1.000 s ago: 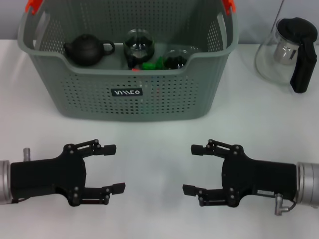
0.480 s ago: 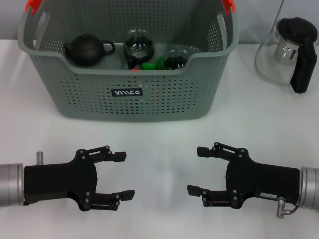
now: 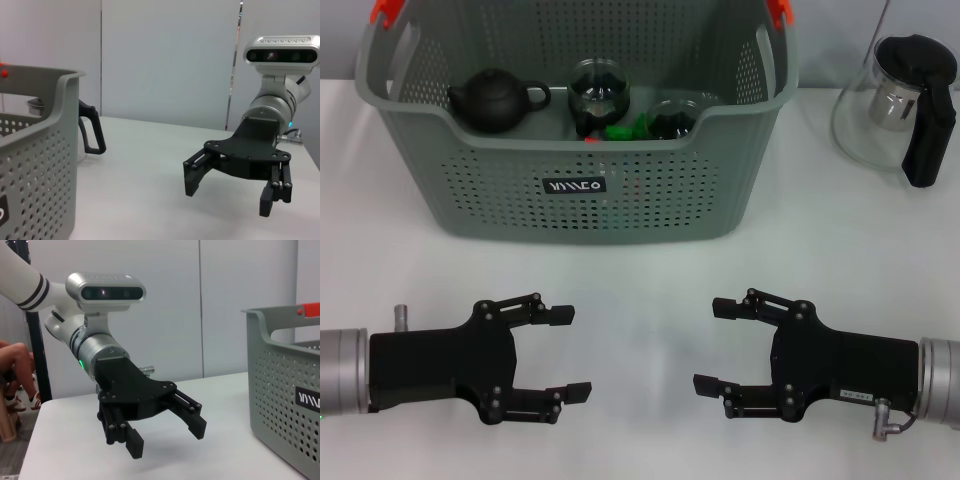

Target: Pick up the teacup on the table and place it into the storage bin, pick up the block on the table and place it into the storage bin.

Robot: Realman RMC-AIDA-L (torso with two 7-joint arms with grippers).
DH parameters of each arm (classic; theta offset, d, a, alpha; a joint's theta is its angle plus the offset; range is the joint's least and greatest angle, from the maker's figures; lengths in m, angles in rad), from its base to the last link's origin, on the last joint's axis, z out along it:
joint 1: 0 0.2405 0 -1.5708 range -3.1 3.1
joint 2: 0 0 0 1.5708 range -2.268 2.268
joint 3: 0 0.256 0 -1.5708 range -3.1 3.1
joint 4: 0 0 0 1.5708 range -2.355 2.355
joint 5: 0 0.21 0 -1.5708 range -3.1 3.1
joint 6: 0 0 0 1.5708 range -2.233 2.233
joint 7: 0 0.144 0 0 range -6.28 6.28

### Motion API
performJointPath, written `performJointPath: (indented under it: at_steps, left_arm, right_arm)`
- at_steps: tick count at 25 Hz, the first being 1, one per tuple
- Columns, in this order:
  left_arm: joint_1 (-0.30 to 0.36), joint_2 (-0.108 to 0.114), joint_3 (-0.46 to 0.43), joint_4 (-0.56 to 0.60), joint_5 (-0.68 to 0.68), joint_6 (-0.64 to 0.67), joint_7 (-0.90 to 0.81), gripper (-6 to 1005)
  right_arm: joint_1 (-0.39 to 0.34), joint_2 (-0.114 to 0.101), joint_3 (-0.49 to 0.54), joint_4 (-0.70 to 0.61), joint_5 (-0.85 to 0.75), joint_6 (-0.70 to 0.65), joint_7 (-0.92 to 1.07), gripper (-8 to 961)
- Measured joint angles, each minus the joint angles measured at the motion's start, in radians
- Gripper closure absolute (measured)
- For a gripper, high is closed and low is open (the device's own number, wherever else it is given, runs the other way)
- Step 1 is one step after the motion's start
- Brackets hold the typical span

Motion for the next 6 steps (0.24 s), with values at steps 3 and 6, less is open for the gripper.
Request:
performJointPath:
  at_steps: [3,6]
  left_arm:
    - [-0.001,-0.001,0.000,0.000,0.000,0.002,0.000,141]
    - [-0.002,-0.002,0.000,0.000,-0.002,0.005,0.000,141]
  right_arm:
    - [-0.001,0.000,0.002,0.001,0.000,0.002,0.000,37]
    - [-0.003,0.000,0.005,0.002,0.000,-0.001,-0.001,37]
